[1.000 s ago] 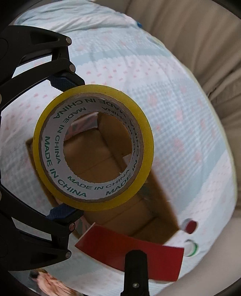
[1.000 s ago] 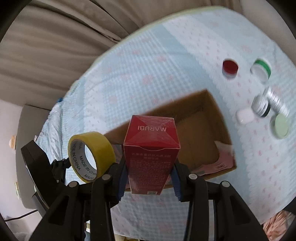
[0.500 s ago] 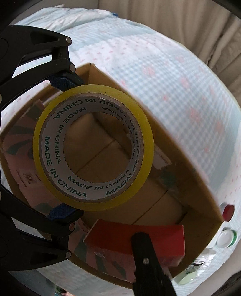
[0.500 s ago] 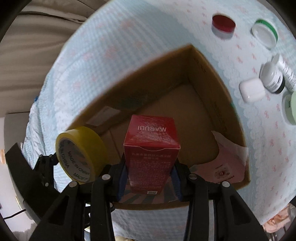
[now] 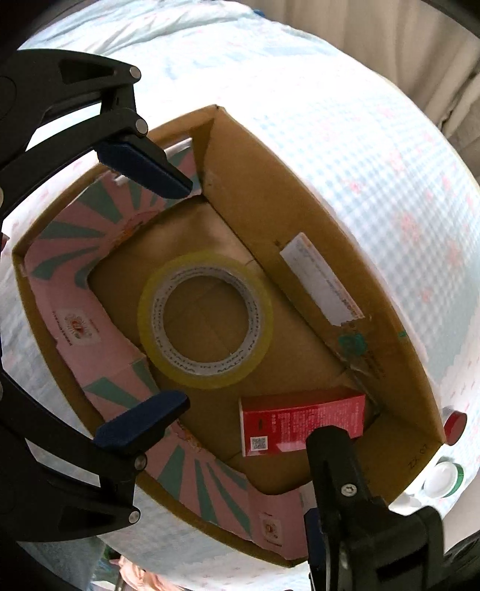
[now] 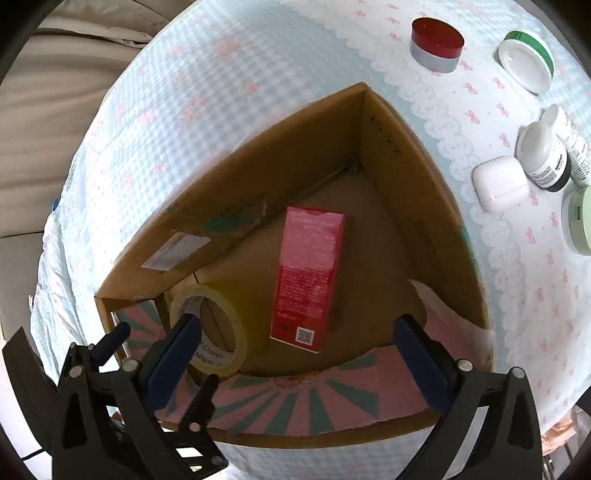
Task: Organize rigid objects
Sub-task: 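Lift both tools away from the box back toward the remaining items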
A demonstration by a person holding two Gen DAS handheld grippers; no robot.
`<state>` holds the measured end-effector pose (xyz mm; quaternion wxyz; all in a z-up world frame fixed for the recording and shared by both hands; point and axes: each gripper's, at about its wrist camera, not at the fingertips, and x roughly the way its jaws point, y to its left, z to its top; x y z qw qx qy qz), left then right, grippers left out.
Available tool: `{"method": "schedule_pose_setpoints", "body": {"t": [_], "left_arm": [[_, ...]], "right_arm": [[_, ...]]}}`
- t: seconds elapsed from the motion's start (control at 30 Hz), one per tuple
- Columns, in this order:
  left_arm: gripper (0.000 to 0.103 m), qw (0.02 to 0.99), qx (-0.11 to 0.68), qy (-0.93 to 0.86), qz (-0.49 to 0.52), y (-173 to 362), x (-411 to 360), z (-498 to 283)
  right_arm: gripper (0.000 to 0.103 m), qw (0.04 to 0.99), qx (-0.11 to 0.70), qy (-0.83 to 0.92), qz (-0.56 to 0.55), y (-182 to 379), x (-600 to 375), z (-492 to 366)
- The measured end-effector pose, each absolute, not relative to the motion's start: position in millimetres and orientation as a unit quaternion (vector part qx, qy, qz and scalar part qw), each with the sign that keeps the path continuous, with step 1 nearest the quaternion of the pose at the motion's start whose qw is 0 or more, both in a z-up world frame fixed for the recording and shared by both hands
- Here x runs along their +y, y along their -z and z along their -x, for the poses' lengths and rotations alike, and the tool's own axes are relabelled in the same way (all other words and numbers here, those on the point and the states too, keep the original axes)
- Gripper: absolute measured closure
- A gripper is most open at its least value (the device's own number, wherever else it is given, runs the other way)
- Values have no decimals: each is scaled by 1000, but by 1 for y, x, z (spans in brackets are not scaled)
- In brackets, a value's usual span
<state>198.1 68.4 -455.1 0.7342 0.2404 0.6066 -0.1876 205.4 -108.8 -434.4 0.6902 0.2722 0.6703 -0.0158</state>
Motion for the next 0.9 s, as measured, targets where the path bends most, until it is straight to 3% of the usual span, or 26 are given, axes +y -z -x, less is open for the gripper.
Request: {"method": "schedule_pose_setpoints", "body": {"t": [0.47,0.9], "left_arm": [[0,773,570,163,-225,406,81,-177],[0,836,509,121,-164,282,108,-123]], "right_arm": [[0,725,633,1,-270,392,-106,-186],[0,790,585,-25,-179,287,-86,-132]]}}
